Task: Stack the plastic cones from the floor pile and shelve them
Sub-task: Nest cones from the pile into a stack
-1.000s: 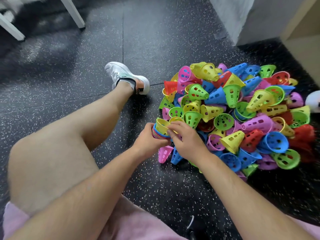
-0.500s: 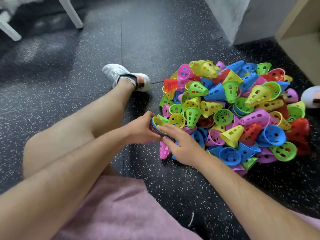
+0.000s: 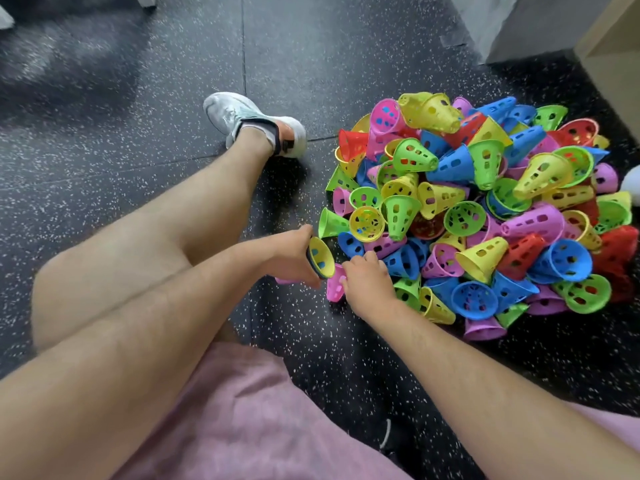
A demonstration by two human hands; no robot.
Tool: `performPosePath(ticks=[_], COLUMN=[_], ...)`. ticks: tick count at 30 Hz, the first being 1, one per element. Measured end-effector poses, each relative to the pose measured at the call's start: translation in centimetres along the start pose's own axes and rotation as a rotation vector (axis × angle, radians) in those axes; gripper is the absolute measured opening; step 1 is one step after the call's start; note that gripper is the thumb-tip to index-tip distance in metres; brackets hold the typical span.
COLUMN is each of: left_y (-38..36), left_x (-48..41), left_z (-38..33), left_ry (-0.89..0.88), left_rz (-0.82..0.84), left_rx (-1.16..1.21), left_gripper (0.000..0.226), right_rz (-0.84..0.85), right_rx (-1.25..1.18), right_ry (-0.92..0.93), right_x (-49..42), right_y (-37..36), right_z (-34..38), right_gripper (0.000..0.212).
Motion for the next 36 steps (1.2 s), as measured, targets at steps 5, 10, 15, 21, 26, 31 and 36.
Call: performPosePath(ticks=[5, 10, 15, 21, 26, 31, 36], left_y=[0.1, 0.2, 0.1, 0.3, 0.9, 1.5, 0.6], left_x=[-0.5, -0.4, -0.2, -0.1, 0.2, 1.2, 1.6], left_z=[0.1, -0.5, -1.3, -3.3, -5.2, -7.0, -6.1], left_ry=[0.012, 0.021, 0.028, -0.001, -0.126, -0.258, -0.209], left_rz=[0.025, 0.026, 0.066, 0.054, 0.04, -0.021, -0.067], left_rx=[-0.034, -0.049, -0.087, -0.11, -0.057, 0.088, 0.122], left_gripper=[0.072, 0.073, 0.065, 0.061, 0.057, 0.06, 0.058], right_rz=[-0.078, -0.321, -0.607, -0.747, -0.754, -0.658, -0.449], right_rx=[-0.003, -0.397, -0.571, -0.671, -0.626, -0.633, -0.737], right_ry=[0.014, 0.059, 0.052, 0.064, 0.153, 0.29, 0.287], right_x=[-0.5, 1.5, 4.0, 5.1, 7.0, 8.4, 9.1], right_y=[-0.1, 0.3, 1.2, 3.9, 6.0, 5.9, 5.3], right_z=[0.0, -1.1, -2.5, -4.2, -4.4, -3.0, -2.5], right_gripper=[0.016, 0.019, 0.012, 0.017, 0.014, 0.016, 0.031])
Point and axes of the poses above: each hand's wrist, its own x-axis away from the middle knuckle, its own y-axis out of the back of the hand, z = x × y, the point moved 1 cm from there along -x, towards the middle knuckle, and after that the axes turned 10 degrees about z, right-handed, at the moved point
